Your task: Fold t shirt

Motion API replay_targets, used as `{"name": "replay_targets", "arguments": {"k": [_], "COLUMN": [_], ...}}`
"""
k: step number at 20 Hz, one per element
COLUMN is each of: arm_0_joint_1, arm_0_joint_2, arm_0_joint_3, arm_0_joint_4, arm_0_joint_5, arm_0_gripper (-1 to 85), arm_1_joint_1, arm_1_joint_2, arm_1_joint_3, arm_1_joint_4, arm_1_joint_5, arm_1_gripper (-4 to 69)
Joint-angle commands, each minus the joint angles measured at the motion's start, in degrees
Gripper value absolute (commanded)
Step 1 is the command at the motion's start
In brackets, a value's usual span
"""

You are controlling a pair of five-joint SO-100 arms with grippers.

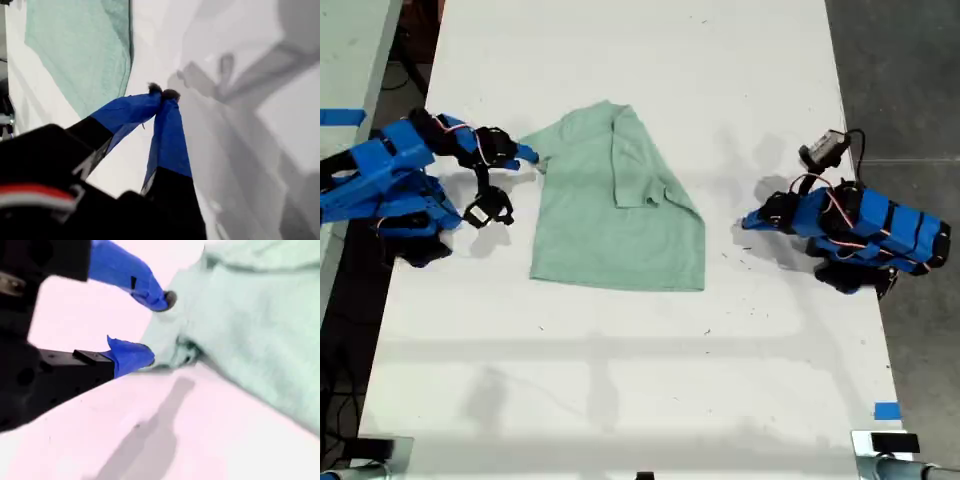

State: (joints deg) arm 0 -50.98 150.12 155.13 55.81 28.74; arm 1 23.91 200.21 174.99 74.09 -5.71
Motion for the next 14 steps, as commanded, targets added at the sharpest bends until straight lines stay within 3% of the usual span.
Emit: {"name": "replay_targets", "arguments": {"k": [1, 4, 10, 14], "arm_0_joint_1": [-9.4, -16.5, -15.1, -15.9], "arm_0_joint_2": [-7.4, -16.0, -39.5, -53.8], "arm_0_joint_3": [-6.9, -13.2, -27.6, -35.0], "arm_0_joint_4": [-2.9, -2.0, -4.5, -3.8], "arm_0_joint_5": [4.7, 7.5, 9.8, 10.1], "arm_0_gripper": [17.9, 17.6, 18.3, 13.8], "arm_1_joint_1": [0.3, 0.5, 0.5, 0.6], "arm_1_joint_2": [0.9, 0.9, 0.9, 0.9], "arm_1_joint_3": [3.3, 3.3, 3.3, 3.3], "arm_1_joint_4": [-0.2, -0.2, -0.4, -0.5], "arm_1_joint_5": [0.2, -0.2, -0.7, -1.1], "arm_1_gripper": [1.0, 1.0, 1.0, 1.0]}}
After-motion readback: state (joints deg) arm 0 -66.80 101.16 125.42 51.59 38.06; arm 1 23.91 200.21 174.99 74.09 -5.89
